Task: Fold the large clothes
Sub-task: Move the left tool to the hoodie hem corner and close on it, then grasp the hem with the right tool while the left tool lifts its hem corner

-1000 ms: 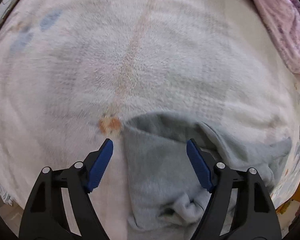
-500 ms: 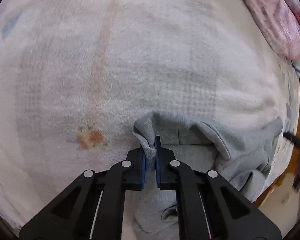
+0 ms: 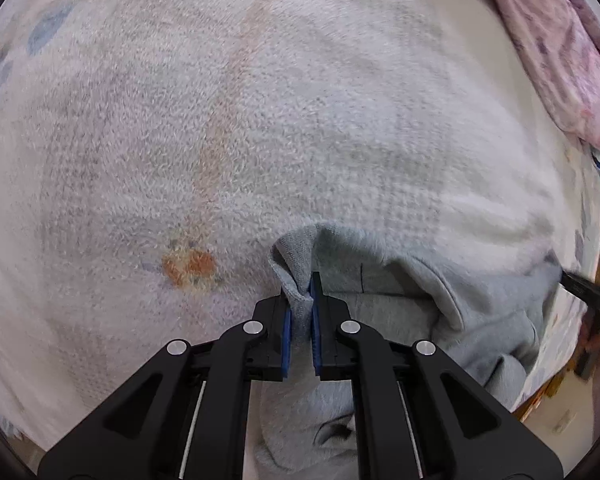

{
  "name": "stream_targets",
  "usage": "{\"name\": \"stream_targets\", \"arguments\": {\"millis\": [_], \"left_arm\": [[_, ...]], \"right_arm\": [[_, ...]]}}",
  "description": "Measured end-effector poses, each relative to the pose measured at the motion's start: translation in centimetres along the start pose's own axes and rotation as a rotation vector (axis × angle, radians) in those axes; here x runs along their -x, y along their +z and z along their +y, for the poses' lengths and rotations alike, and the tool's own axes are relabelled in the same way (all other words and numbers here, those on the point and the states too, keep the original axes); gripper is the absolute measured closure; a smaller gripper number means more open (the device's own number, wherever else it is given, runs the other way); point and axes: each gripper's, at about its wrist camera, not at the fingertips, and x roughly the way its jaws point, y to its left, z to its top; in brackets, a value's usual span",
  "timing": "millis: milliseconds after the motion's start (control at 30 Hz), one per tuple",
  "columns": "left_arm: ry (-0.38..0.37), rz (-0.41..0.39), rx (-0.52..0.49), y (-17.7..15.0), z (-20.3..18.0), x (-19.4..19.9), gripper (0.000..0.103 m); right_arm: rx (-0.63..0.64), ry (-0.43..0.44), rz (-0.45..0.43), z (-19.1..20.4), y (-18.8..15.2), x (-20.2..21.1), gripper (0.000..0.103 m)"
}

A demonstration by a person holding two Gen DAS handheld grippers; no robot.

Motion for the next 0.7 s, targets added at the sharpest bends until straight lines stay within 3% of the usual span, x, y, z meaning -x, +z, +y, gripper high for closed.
{"name": "stream_targets", "arguments": {"millis": [133, 333, 500, 700], "left_arm": [[0.018, -0.016, 0.027, -0.1, -1.0, 0.3, 0.095], [0.003, -0.07, 0.035, -1.9, 0.2, 4.2, 0.095], [0.058, -0.186, -0.081, -5.9, -2.1, 8.1, 0.096], [0.052, -0.26, -0.08, -11.1, -3.2, 12.1, 0.096]], "right_arm": [[-0.008, -0.026, -0.056, 0.1, -1.3, 1.7, 0.095], [-0.058, -0.024, -0.145, 0.2, -3.1, 5.5, 0.096], [-0.036, -0.071, -0.237, 1.4, -6.8, 8.9, 0.096], [-0.05, -0.1, -0.334, 2.4, -11.8, 12.4, 0.096]]}}
